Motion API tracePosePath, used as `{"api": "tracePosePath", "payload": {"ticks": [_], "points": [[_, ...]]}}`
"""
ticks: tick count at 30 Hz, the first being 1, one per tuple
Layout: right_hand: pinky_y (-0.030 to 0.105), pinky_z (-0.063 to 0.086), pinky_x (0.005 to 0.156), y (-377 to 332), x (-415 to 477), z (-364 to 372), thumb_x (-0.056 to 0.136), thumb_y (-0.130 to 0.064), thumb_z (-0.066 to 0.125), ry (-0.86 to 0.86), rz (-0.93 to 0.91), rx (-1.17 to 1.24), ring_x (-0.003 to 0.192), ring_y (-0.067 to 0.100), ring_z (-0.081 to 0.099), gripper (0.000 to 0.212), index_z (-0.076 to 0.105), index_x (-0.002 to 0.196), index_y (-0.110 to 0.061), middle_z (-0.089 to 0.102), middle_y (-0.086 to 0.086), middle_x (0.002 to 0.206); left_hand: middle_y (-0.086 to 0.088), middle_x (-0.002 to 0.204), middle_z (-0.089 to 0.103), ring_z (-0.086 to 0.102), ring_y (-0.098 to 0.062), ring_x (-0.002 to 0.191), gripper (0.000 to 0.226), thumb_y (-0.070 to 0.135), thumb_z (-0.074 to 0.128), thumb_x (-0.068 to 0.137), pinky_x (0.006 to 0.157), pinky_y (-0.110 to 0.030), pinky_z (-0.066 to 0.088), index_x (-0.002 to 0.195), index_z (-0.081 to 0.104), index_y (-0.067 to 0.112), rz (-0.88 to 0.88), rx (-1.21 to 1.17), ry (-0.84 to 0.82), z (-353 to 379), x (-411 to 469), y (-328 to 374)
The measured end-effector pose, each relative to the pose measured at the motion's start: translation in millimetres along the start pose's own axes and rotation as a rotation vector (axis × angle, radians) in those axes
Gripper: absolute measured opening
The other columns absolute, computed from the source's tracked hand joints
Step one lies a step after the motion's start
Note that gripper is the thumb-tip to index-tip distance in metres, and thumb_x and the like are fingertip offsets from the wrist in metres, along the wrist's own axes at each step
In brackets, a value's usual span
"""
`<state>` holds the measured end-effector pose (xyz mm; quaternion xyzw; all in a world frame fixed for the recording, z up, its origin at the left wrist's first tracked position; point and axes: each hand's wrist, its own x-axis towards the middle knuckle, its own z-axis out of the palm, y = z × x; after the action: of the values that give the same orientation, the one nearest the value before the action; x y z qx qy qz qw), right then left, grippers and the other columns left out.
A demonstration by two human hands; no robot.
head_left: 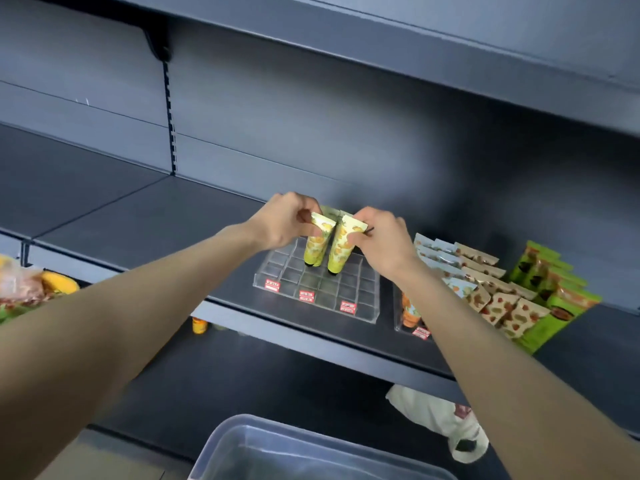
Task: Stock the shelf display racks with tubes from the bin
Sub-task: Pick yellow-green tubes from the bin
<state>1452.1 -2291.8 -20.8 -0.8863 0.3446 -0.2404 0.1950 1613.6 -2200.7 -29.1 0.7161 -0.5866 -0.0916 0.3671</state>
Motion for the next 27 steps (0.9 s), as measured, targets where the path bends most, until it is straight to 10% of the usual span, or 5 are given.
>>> {"api": "tracePosePath", "payload": {"ticks": [19,27], "points": [[0.043,0.048,0.094,8.2,8.6,12.1,0.091,-0.015,0.058,-0.16,0.021,-0.034,0.104,0.029,0.058,0.023,0.064,0.114,-0.015,0.061,0.014,0.112,-0.004,0.077,0.06,0.054,-0.017,0.075,0.01,0.015,0.067,0.083,0.082,-0.037,0.048,0.084,0.063,0.025,-0.002,-0.055,-0.342,-6.2,24.4,-9.0],[0.031,0.043,0.092,7.1,4.9,8.1,0.092,-0.013,0.057,-0.137,0.009,-0.048,0.112,0.025,0.054,0.029,0.06,0.121,-0.012,0.058,0.014,0.12,0.0,0.076,0.059,0.056,-0.022,0.076,0.023,0.02,0.065,0.085,0.081,-0.039,0.05,0.107,0.057,0.019,-0.063,-0.021,-0.338,-0.8,18.8,-12.7]]}}
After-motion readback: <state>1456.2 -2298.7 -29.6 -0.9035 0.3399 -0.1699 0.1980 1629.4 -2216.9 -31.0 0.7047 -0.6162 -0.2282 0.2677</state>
